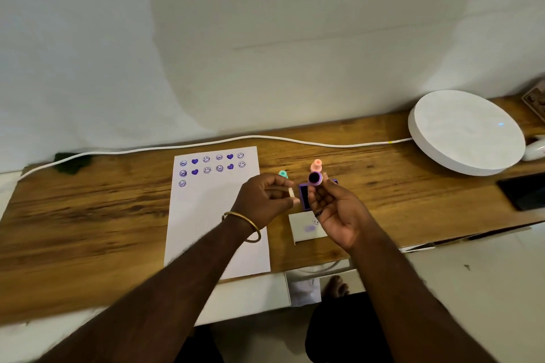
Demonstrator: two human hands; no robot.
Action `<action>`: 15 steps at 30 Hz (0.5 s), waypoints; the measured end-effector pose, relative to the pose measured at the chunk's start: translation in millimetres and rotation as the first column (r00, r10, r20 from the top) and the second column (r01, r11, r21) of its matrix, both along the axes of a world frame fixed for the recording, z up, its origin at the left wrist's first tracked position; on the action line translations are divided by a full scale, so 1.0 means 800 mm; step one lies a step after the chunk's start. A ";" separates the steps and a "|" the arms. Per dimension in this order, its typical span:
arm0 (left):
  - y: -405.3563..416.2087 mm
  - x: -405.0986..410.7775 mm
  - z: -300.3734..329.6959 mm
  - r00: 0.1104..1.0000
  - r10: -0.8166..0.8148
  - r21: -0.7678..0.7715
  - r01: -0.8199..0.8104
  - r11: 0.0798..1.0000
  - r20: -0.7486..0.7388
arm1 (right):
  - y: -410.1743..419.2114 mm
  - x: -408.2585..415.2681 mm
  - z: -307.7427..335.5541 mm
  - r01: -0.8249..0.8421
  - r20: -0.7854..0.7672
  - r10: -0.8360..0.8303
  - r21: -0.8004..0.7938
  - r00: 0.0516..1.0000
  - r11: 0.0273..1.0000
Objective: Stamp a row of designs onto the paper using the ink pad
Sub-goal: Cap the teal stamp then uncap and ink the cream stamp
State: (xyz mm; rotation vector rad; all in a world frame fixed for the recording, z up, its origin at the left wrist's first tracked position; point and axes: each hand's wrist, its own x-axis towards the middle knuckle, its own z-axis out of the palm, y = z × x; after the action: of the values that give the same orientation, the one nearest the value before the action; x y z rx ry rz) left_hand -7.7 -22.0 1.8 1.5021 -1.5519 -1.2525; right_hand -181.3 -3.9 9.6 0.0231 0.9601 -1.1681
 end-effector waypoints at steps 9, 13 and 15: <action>-0.011 0.014 -0.049 0.930 -0.163 0.033 0.161 0.986 0.330 | -0.001 -0.001 0.015 0.009 0.170 0.003 -0.071 0.985 0.997; -0.015 0.019 -0.060 0.906 -0.186 0.040 0.185 0.982 0.381 | 0.000 -0.002 0.017 -0.021 0.205 0.045 -0.118 0.978 0.993; -0.017 0.020 -0.062 0.890 -0.190 0.032 0.194 0.980 0.414 | 0.000 -0.003 0.017 -0.033 0.218 0.064 -0.143 0.974 0.989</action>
State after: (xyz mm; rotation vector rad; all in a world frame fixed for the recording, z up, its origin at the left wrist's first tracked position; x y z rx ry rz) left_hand 8.4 -35.8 -47.8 1.7226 -2.0214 -1.0692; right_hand -183.7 -4.3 23.5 0.0187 0.6773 -1.1580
